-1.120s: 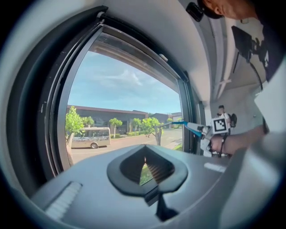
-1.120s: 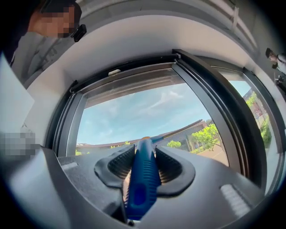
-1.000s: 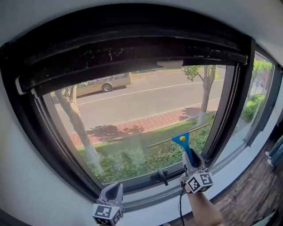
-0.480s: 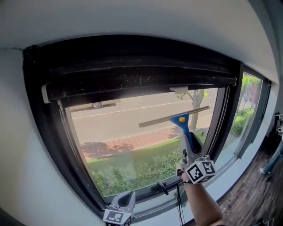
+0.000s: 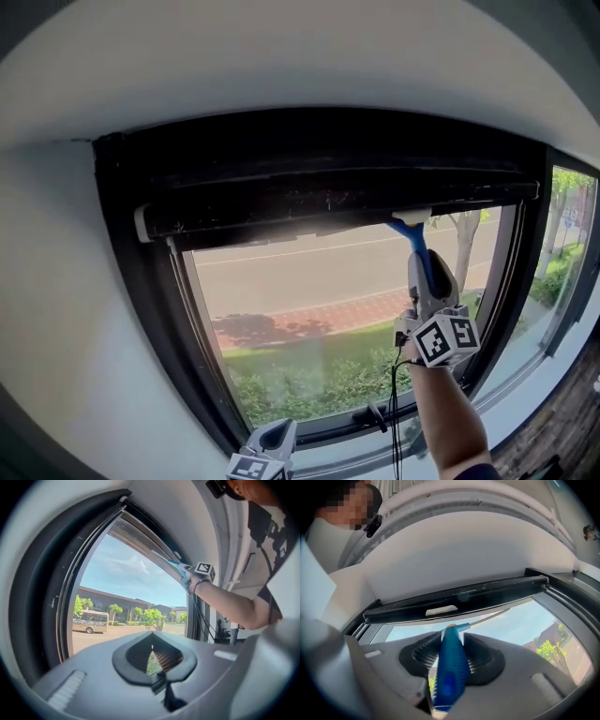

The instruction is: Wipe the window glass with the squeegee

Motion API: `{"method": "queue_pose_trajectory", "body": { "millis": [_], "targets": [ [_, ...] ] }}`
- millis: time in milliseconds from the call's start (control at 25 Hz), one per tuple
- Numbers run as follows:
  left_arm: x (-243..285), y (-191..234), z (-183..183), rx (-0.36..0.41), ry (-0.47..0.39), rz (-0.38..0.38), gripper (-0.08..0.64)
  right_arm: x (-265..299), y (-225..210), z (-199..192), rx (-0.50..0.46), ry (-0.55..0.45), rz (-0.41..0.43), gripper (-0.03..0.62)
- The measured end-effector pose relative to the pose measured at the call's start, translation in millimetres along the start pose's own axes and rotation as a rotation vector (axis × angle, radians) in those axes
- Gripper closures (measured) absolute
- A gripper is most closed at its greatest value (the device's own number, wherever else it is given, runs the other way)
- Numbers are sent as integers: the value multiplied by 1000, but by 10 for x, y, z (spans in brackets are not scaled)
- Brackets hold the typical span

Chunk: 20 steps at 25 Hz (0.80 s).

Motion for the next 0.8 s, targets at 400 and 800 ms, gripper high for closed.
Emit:
{"method": "queue_pose_trajectory", "body": {
  "millis": [400, 800],
  "targets": [
    [-100, 109, 84, -16, -13, 51, 557, 216, 100, 43, 112, -129, -18, 443],
    [-102, 102, 62, -18, -12, 29, 557, 190, 125, -66, 117, -67, -29, 443]
  ]
}}
Point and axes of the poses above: the fingertips, and each gripper's own axes: x forward along the fingers, y to its left, z out of its top, the point moved 4 cm from there along -x, backward along the fingers, and after that the axes turned 7 degrees about z, right-handed, at the moved point
